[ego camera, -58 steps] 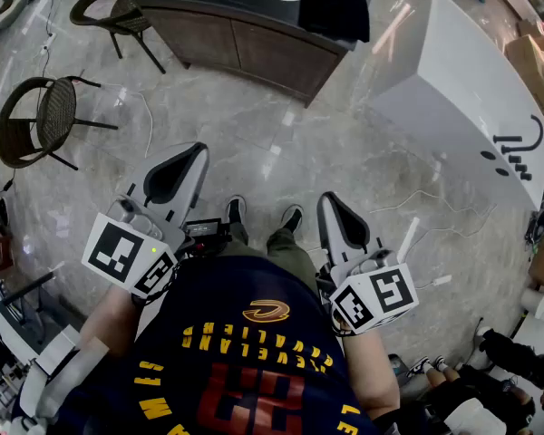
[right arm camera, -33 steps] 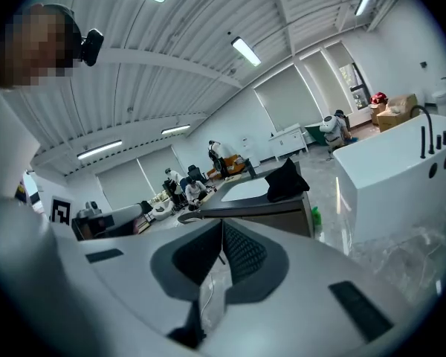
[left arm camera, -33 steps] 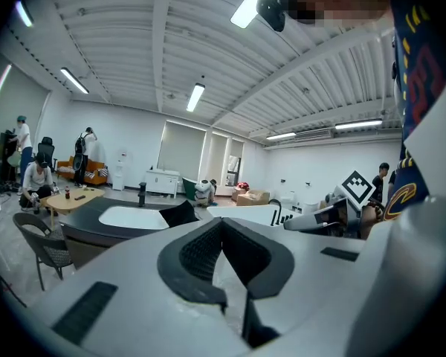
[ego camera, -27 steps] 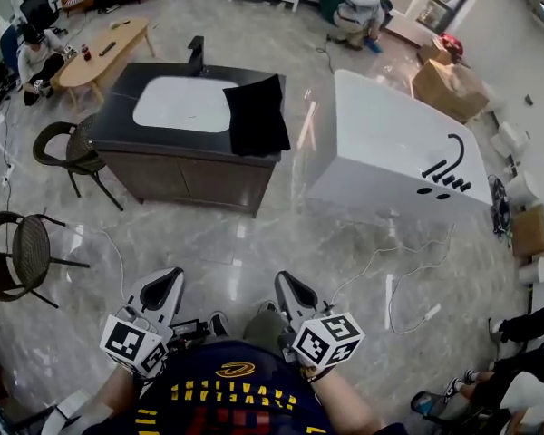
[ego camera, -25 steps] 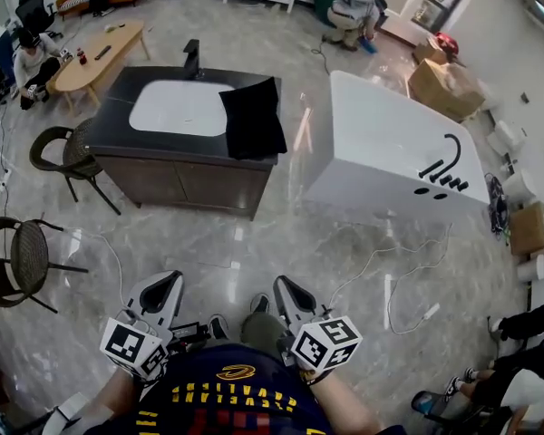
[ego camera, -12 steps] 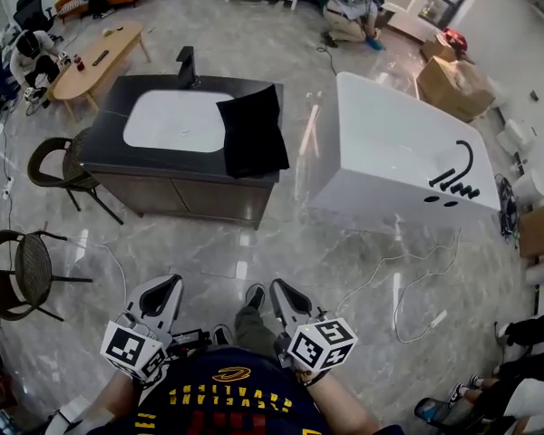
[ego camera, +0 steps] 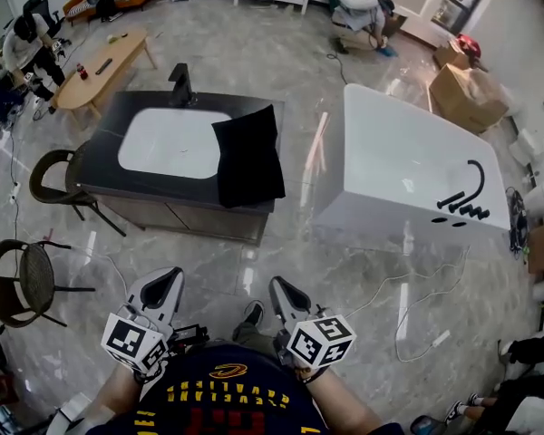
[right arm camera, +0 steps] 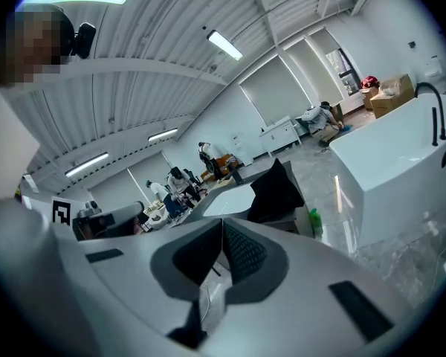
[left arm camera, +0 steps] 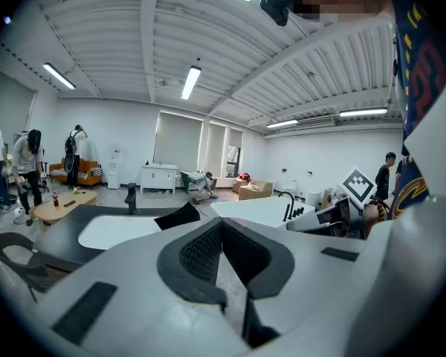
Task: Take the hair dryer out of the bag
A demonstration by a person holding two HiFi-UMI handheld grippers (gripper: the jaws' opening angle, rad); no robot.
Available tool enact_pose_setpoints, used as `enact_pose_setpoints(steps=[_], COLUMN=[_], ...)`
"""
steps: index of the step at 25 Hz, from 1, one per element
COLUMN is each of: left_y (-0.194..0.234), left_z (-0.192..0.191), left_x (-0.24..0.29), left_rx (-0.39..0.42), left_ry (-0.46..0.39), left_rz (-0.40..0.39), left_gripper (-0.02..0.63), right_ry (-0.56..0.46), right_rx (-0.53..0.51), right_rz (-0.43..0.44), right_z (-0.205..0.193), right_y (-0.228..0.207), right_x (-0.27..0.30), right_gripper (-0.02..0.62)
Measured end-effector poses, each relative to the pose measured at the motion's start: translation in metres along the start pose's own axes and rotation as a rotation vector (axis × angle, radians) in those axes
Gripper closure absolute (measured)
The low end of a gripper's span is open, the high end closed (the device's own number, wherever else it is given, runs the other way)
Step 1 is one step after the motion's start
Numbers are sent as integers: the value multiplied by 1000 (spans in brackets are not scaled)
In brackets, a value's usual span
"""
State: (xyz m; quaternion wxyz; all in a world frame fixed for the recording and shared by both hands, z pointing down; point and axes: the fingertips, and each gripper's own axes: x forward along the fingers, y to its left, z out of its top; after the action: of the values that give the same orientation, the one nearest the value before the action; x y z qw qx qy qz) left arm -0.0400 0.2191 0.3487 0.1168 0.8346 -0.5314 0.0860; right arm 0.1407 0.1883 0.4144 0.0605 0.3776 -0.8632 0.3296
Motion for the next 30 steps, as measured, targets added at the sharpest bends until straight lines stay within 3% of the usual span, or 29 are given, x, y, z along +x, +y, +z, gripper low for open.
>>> enact_pose_setpoints(steps=[10, 17, 24, 30], left_y=[-1, 25, 52, 84], left_z=[10, 10, 3, -37], left_x=[81, 114, 178, 241], left_rx=[65, 158, 292, 248], left_ry=[47, 84, 135, 275], left_rz=[-17, -27, -145, -279], left_gripper=[604, 604, 601, 541], right_ry=[35, 73, 71, 53], right_rx=[-18, -5, 11, 57], right_rz=[-22, -34, -97, -187], right_z=[37, 38, 53, 68], right_y=[-60, -70, -86, -102], right_x=[22, 48, 86, 124], right_gripper=[586, 586, 586, 586])
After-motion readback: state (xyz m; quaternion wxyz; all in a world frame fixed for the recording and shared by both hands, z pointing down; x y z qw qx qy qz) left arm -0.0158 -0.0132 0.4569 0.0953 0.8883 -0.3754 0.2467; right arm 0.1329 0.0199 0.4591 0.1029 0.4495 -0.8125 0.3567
